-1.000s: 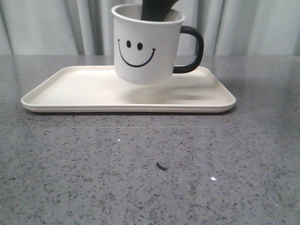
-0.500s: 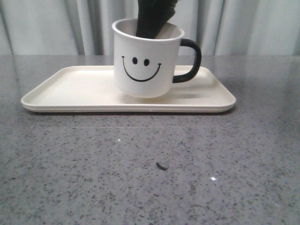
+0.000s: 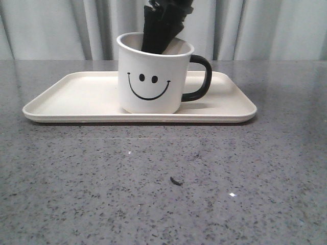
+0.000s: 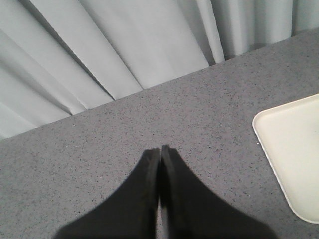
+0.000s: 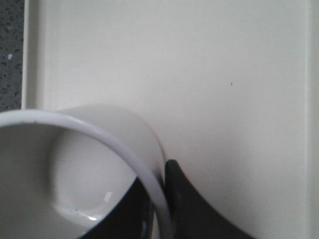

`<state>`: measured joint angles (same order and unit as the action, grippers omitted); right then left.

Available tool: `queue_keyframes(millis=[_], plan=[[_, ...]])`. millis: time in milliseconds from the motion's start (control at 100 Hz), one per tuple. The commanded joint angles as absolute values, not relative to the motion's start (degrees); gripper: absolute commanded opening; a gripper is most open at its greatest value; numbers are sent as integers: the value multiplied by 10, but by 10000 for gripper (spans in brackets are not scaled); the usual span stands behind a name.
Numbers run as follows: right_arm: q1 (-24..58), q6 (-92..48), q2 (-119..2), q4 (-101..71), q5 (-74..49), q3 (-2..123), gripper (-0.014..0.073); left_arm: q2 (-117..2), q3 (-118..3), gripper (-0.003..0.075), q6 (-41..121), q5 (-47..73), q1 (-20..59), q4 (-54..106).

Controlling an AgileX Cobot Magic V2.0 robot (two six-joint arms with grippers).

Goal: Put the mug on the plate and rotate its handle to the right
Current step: 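Set the mug down on the tray with the right gripper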

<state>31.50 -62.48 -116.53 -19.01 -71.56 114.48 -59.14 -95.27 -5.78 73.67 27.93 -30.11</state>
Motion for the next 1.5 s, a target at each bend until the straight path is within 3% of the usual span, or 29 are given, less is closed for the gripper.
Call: queue_keyframes(millis=[0, 380, 610, 1490], plan=[[315, -635, -1136, -213, -764, 1163, -66, -586, -964, -19, -64, 724, 281, -315], [315, -635, -1136, -220, -762, 1163, -62, -586, -964, -19, -64, 724, 281, -315], [315, -635, -1136, -229, -762, 1163, 79, -586, -964, -19, -64, 724, 281, -315], [315, -635, -1132, -246, -764, 1163, 192, -586, -964, -19, -64, 724, 281, -315]])
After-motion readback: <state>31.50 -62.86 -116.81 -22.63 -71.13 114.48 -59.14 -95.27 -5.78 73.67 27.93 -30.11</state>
